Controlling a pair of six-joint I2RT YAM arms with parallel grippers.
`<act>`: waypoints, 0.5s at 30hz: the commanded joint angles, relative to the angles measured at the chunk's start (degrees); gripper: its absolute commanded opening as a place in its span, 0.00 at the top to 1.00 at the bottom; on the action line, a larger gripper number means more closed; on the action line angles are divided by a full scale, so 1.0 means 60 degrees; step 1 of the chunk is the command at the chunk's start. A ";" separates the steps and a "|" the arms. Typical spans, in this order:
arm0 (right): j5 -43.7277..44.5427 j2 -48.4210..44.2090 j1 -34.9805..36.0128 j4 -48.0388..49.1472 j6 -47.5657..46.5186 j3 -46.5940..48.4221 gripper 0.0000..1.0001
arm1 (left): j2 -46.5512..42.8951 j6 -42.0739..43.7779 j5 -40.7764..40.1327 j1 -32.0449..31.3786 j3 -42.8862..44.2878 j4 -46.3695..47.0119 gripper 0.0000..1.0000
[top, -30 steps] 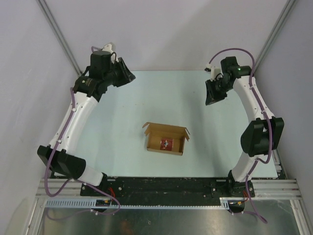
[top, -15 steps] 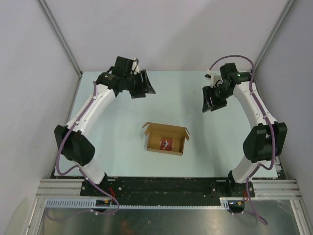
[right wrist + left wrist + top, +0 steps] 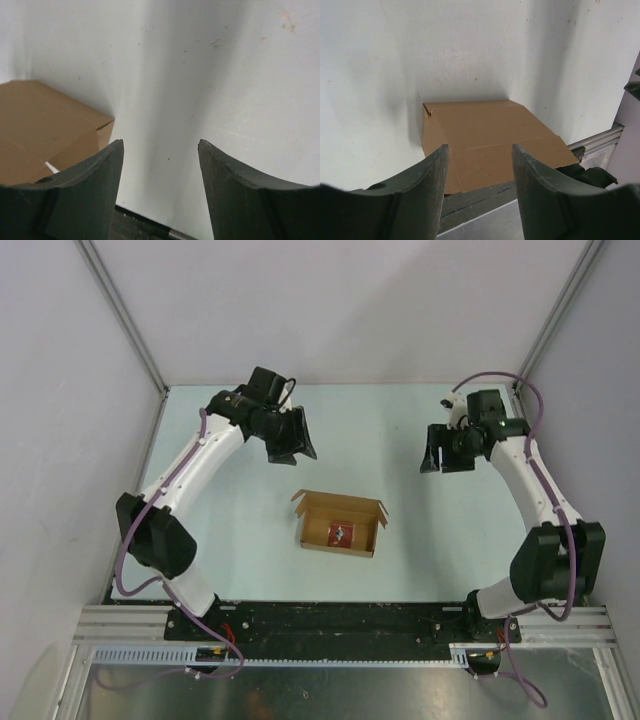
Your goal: Fold the paper box
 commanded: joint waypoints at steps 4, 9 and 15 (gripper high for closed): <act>0.1134 -0.1148 -0.0838 0.3966 0.1299 -0.2164 0.31 | -0.0732 -0.0150 -0.0432 0.0216 -0.0010 -0.0362 0.41; 0.1280 -0.1660 -0.1908 0.6645 0.1215 -0.4374 0.28 | -0.0923 -0.0325 -0.0638 0.0334 0.0151 -0.0347 0.41; 0.1412 -0.2715 -0.1967 1.0207 0.0041 -0.7157 0.21 | -0.0953 -0.0369 -0.0535 0.0436 0.0180 -0.0377 0.40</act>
